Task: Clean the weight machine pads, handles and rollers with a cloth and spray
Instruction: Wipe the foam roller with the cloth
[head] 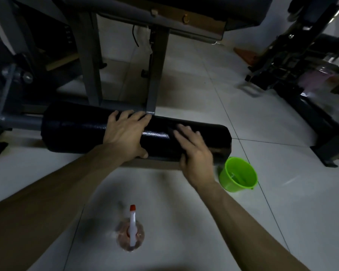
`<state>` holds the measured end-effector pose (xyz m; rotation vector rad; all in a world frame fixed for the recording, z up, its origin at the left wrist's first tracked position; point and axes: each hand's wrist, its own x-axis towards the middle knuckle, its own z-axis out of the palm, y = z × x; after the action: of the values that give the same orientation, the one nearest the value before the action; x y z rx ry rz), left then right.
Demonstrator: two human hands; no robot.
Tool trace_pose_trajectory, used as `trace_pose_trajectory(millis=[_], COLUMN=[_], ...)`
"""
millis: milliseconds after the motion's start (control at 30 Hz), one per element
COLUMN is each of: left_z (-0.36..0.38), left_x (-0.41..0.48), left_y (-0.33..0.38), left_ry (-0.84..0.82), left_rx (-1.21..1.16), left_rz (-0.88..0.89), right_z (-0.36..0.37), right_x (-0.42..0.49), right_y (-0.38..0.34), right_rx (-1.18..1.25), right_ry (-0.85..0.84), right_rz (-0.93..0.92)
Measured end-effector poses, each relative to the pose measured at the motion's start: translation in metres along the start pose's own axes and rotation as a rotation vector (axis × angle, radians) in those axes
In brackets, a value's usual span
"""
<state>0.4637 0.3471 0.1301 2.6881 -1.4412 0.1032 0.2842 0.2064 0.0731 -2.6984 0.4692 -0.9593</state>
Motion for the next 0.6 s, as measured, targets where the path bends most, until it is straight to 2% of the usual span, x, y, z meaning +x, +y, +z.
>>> trace_pose_trajectory(millis=[167, 233, 300, 367, 433, 467, 533, 600], left_z=[-0.001, -0.001, -0.002, 0.002, 0.015, 0.026, 0.051, 0.086], left_x=[0.001, -0.005, -0.019, -0.045, -0.077, -0.095, -0.126, -0.154], left_y=[-0.004, -0.006, -0.010, -0.014, -0.019, -0.022, -0.029, -0.035], left_ry=[-0.019, -0.015, 0.066, 0.252, 0.455, 0.486, 0.347, 0.059], left_rx=[-0.051, -0.086, -0.176, -0.316, -0.392, -0.414, -0.529, -0.659], left_rz=[0.026, 0.047, 0.078, 0.122, 0.147, 0.162, 0.128, 0.010], right_z=[-0.047, -0.055, -0.057, -0.046, -0.027, -0.017, -0.002, 0.004], right_x=[-0.027, -0.030, -0.028, -0.030, -0.035, -0.040, -0.051, -0.059], right_y=[0.039, 0.023, -0.004, -0.030, -0.055, -0.065, -0.076, -0.081], right_rx=[-0.046, 0.015, 0.122, 0.242, 0.344, 0.374, 0.414, 0.439], right_ry=[0.134, 0.159, 0.144, 0.070, -0.051, -0.125, -0.255, -0.317], right_rz=[0.438, 0.442, 0.325, 0.271, 0.338, 0.389, 0.494, 0.631])
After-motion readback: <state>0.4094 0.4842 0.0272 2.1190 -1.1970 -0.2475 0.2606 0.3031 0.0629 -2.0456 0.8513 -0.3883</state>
